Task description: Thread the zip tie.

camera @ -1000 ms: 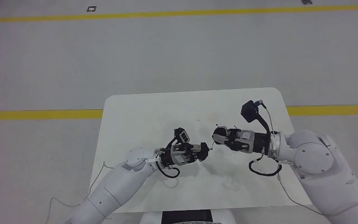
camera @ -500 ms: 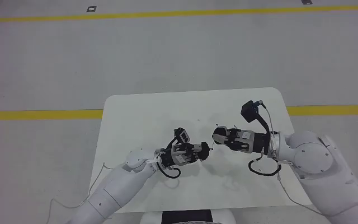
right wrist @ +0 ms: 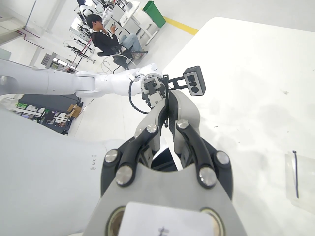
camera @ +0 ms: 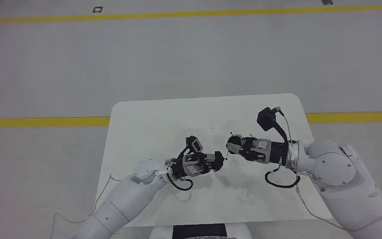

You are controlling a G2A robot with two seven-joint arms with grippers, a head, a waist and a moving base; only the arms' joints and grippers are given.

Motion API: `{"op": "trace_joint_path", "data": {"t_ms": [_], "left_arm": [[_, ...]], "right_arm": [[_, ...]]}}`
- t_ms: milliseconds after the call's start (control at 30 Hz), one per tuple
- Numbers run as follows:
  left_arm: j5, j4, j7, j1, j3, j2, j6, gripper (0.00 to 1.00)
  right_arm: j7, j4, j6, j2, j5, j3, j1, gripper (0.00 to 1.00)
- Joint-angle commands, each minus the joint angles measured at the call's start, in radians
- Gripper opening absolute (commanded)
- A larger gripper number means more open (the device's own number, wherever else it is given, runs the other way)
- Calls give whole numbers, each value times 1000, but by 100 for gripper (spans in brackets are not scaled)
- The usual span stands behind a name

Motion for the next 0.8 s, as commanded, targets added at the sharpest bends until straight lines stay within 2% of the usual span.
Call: {"op": "trace_joint_path", "data": {"t_ms": [0, 467, 633, 767], "left_arm": [[-1, 1, -1, -1, 0, -1, -2, 0], [1, -3, -4, -2, -4, -3, -9, 0], [5, -1, -9, -6, 3, -5, 14, 0], [3, 3, -10, -11, 5, -7, 15, 0]], "right_arm": [[4, -1, 0, 1, -1, -1, 0, 0], [21, -3, 0, 5, 0, -7, 2, 0], [21, -5, 0, 6, 2, -11, 6, 0], [26, -6, 0, 7, 3, -15, 9, 0]]}}
